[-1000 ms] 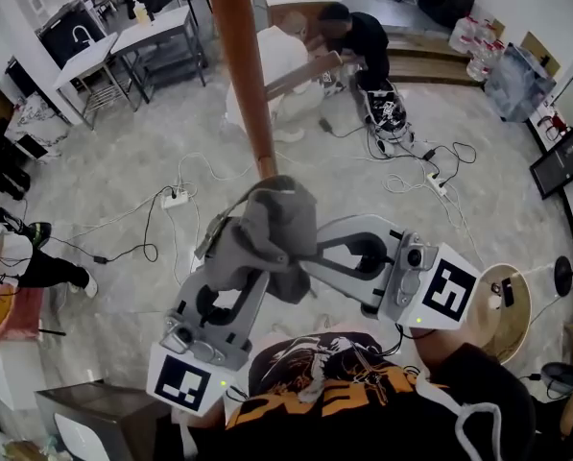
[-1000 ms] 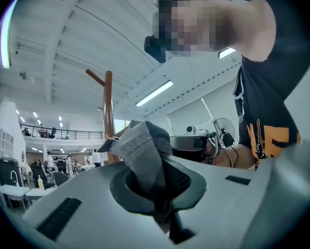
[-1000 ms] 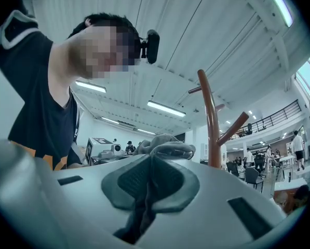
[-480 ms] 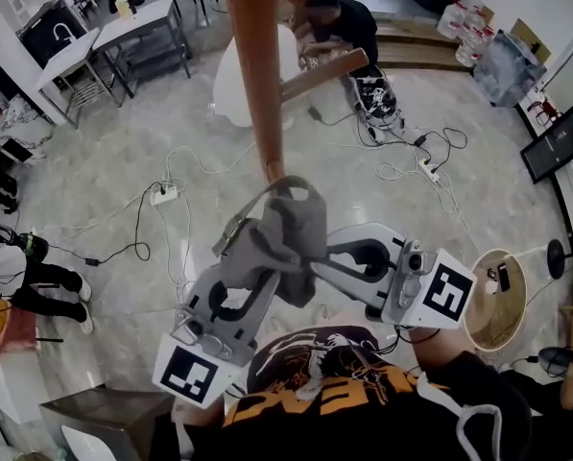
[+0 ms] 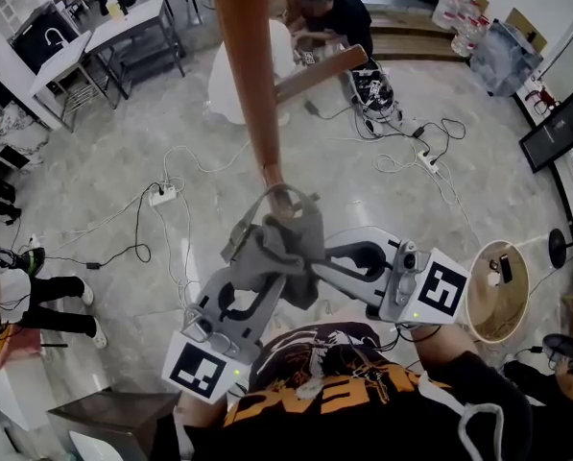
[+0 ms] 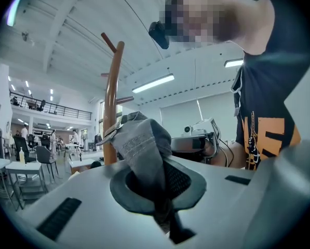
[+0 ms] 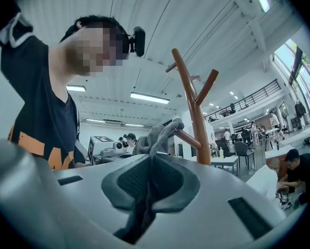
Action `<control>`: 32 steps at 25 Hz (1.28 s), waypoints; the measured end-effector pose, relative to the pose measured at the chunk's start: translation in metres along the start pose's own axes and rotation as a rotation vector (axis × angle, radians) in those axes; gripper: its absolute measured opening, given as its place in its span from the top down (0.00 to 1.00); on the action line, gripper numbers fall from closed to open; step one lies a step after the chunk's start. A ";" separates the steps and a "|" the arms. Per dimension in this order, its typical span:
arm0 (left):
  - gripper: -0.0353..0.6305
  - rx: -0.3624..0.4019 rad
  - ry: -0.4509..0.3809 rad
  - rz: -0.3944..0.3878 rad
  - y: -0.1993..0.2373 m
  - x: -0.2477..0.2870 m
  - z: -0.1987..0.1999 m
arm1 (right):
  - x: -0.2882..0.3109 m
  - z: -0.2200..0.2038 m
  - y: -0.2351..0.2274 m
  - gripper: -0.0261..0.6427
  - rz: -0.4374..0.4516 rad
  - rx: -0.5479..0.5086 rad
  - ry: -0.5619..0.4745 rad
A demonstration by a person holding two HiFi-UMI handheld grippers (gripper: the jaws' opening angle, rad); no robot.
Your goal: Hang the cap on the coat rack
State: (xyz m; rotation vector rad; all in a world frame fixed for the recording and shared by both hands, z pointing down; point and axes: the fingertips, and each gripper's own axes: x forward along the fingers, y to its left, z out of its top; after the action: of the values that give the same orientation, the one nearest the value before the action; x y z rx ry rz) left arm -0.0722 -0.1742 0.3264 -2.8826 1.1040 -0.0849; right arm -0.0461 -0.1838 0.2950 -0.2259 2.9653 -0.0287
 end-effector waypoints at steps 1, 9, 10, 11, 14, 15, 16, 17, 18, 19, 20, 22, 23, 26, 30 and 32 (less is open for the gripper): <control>0.90 0.001 0.002 -0.001 0.001 0.000 -0.003 | 0.001 -0.003 -0.001 0.91 -0.002 0.004 0.003; 0.90 -0.007 0.004 0.014 0.021 0.010 -0.017 | 0.011 -0.023 -0.023 0.91 -0.030 0.034 0.040; 0.90 -0.002 0.007 0.017 0.021 0.012 -0.019 | 0.011 -0.025 -0.025 0.91 -0.032 0.033 0.042; 0.90 0.002 0.009 0.020 0.021 0.014 -0.021 | 0.011 -0.027 -0.026 0.91 -0.033 0.032 0.043; 0.90 0.017 0.010 0.033 0.020 0.017 -0.028 | 0.007 -0.036 -0.030 0.91 -0.052 0.027 0.060; 0.90 0.024 0.008 0.039 0.021 0.018 -0.030 | 0.007 -0.040 -0.032 0.91 -0.056 0.020 0.073; 0.90 0.025 0.004 0.047 0.023 0.018 -0.033 | 0.007 -0.044 -0.033 0.91 -0.060 0.014 0.084; 0.90 0.018 -0.002 0.055 0.025 0.019 -0.036 | 0.008 -0.048 -0.035 0.91 -0.065 0.011 0.092; 0.90 0.009 -0.010 0.061 0.027 0.020 -0.038 | 0.009 -0.051 -0.036 0.91 -0.071 0.011 0.097; 0.90 0.000 -0.019 0.065 0.028 0.021 -0.040 | 0.009 -0.054 -0.038 0.91 -0.076 0.012 0.100; 0.90 -0.006 -0.024 0.068 0.030 0.022 -0.042 | 0.009 -0.056 -0.039 0.91 -0.081 0.015 0.102; 0.90 -0.014 -0.025 0.073 0.034 0.022 -0.046 | 0.010 -0.060 -0.042 0.91 -0.089 0.021 0.102; 0.90 -0.015 -0.024 0.075 0.035 0.023 -0.046 | 0.010 -0.061 -0.043 0.91 -0.092 0.023 0.101; 0.90 -0.027 -0.029 0.075 0.039 0.026 -0.047 | 0.010 -0.061 -0.049 0.91 -0.101 0.019 0.100; 0.90 -0.094 -0.051 0.081 0.050 0.027 -0.055 | 0.013 -0.067 -0.056 0.91 -0.118 0.020 0.107; 0.90 -0.097 -0.056 0.087 0.055 0.025 -0.058 | 0.017 -0.070 -0.059 0.91 -0.123 0.022 0.106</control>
State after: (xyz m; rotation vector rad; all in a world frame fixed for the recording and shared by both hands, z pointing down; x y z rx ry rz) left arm -0.0941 -0.2332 0.3816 -2.8955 1.2542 0.0536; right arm -0.0655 -0.2438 0.3632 -0.4161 3.0496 -0.0906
